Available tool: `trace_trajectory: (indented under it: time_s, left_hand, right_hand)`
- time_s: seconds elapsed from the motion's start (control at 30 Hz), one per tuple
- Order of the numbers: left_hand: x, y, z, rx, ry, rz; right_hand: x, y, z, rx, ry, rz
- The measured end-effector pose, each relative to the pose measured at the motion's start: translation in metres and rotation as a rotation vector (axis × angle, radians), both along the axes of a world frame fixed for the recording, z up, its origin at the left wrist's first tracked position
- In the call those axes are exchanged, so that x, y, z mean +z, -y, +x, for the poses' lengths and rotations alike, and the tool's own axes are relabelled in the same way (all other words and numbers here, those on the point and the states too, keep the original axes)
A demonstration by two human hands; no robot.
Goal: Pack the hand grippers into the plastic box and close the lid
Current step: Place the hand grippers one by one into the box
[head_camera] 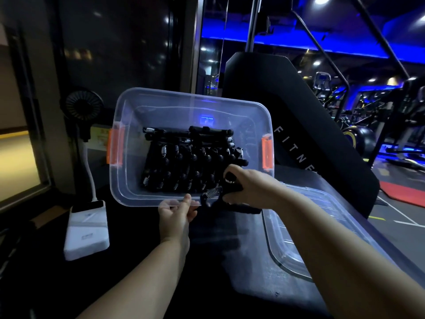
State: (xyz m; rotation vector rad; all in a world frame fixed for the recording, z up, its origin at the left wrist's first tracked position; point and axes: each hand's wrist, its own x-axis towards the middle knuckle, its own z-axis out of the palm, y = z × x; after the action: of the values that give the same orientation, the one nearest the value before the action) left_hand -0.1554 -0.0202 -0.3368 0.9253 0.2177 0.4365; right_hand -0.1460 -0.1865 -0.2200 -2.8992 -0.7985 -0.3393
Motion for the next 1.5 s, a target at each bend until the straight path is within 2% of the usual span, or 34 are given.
trace_trajectory:
  time_s: [0.27, 0.37, 0.57, 0.77, 1.03, 1.5]
  left_hand:
    - [0.004, -0.013, -0.008, -0.15, -0.073, -0.175]
    - [0.006, -0.012, -0.012, -0.13, -0.078, -0.198]
    - [0.0, -0.031, -0.004, 0.062, -0.008, -0.024]
    - [-0.003, -0.043, 0.001, 0.026, 0.07, 0.031]
    - [0.001, -0.047, 0.0, 0.022, 0.018, -0.059]
    - [-0.001, -0.049, 0.004, 0.043, 0.026, -0.024]
  right_hand:
    - [0.018, -0.036, 0.013, 0.022, 0.158, 0.19]
    - [0.019, -0.05, 0.018, 0.038, 0.2, 0.228]
    - [0.027, -0.074, 0.037, 0.068, 0.363, 0.196]
    - [0.04, -0.103, 0.07, 0.147, 0.546, 0.207]
    - [0.049, -0.146, 0.111, 0.127, 0.558, 0.186]
    - [0.038, -0.187, 0.162, 0.076, 0.514, 0.197]
